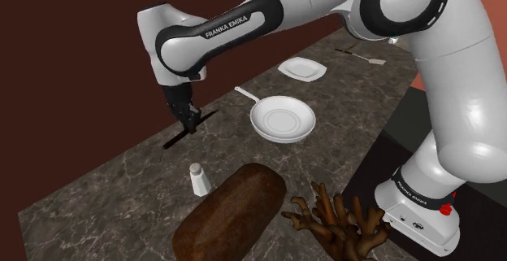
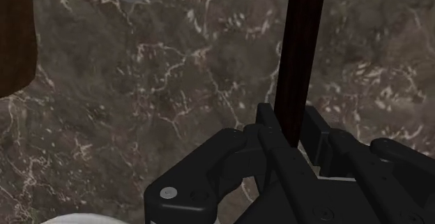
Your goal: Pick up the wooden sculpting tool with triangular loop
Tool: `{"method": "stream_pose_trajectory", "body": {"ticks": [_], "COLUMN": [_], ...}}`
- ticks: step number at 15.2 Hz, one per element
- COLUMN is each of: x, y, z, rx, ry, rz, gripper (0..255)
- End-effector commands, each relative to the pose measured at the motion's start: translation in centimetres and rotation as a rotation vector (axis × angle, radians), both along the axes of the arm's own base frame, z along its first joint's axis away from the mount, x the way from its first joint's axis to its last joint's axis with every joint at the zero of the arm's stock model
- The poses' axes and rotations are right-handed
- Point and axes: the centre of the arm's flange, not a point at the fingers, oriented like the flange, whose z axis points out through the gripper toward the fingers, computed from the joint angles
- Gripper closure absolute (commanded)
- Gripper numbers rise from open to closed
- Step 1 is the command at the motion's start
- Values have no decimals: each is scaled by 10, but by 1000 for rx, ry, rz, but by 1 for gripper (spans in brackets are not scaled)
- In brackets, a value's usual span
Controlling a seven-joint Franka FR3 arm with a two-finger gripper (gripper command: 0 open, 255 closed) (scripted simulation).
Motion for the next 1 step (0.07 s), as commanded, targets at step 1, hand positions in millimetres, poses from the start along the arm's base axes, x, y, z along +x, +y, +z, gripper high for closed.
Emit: {"method": "stream_pose_trajectory", "body": {"ticks": [1], "x": [0], "y": [0], "z": [2], "rx": [0], "ry": [0], "rz": [0], "gripper": [255]}}
